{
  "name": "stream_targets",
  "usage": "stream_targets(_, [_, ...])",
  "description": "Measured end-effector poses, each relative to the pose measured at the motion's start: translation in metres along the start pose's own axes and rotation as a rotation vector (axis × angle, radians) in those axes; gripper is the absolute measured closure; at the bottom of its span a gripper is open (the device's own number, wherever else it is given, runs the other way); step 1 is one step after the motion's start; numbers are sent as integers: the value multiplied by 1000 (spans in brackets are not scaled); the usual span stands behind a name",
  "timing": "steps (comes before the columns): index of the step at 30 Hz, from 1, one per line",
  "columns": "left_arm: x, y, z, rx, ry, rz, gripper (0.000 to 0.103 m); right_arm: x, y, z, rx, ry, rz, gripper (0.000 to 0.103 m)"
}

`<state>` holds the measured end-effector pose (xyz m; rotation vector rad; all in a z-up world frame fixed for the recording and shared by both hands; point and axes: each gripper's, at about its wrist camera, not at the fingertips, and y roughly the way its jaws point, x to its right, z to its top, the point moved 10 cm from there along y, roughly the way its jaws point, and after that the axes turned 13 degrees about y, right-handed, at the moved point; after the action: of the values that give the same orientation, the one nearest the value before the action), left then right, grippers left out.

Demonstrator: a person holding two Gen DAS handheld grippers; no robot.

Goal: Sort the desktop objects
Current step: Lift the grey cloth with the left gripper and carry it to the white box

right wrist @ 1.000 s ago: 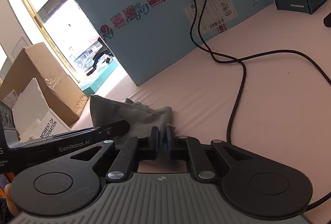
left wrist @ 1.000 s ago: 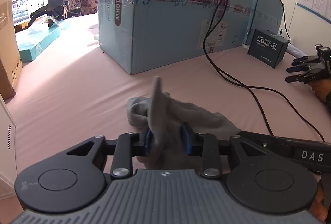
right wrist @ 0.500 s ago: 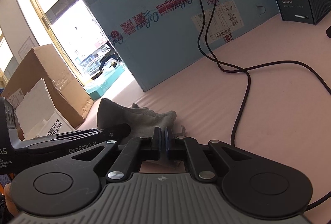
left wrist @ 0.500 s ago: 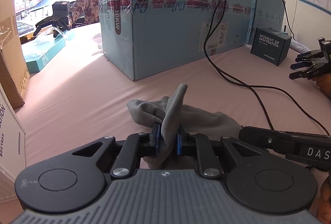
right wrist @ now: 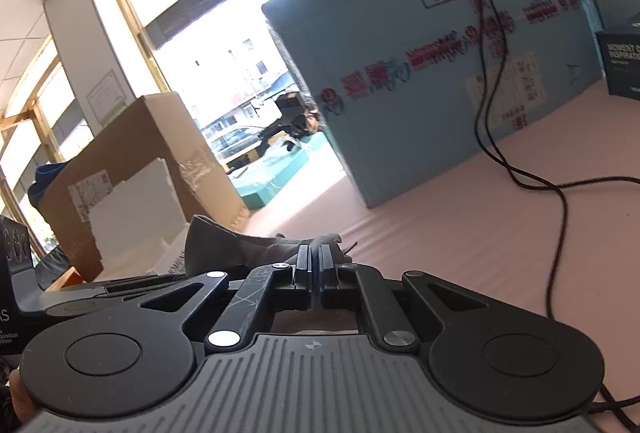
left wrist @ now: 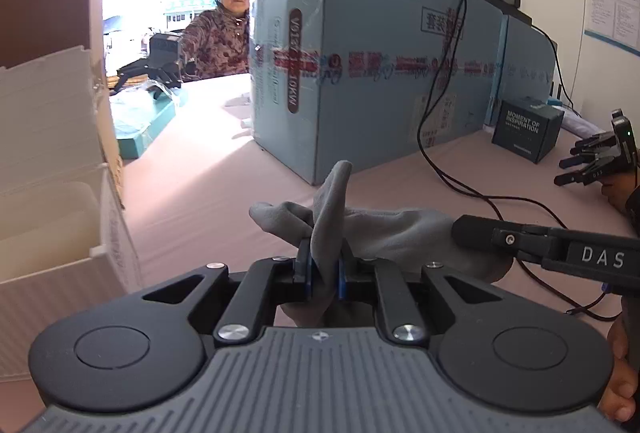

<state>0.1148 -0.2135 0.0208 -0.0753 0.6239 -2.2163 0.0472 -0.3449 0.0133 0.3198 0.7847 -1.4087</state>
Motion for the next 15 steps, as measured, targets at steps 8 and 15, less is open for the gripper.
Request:
stream_targets(8, [-59,-68,30,144,-47,100,93,-94,1,18,47,-92,150,99])
stream_targets(15, [-118,-116,46,214,-75,198,93,-169,19,20,32,-178,247,100])
